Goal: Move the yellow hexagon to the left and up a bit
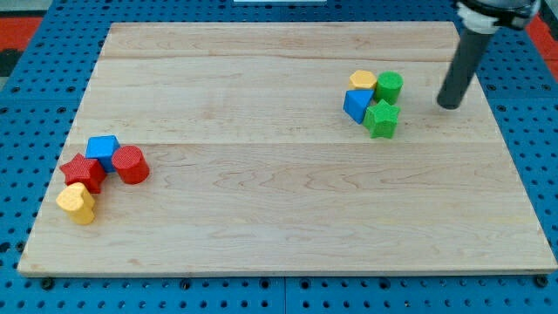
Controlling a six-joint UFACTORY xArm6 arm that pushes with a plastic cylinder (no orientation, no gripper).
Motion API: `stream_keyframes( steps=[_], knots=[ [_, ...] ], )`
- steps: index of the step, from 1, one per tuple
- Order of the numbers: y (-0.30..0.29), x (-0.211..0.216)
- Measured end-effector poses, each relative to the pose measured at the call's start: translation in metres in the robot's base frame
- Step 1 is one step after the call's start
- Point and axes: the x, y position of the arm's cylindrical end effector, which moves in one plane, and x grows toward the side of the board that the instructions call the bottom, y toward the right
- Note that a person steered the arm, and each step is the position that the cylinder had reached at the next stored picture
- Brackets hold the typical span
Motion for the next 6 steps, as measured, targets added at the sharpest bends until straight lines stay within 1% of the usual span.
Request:
stream_keyframes(
  steps=[1, 2, 4, 5, 6],
  knots=[
    [0.002, -0.053],
    [-0.026, -0.079],
    [-0.135, -0.031],
    [-0.163, -0.01],
    [-0.203, 0.011]
  ],
)
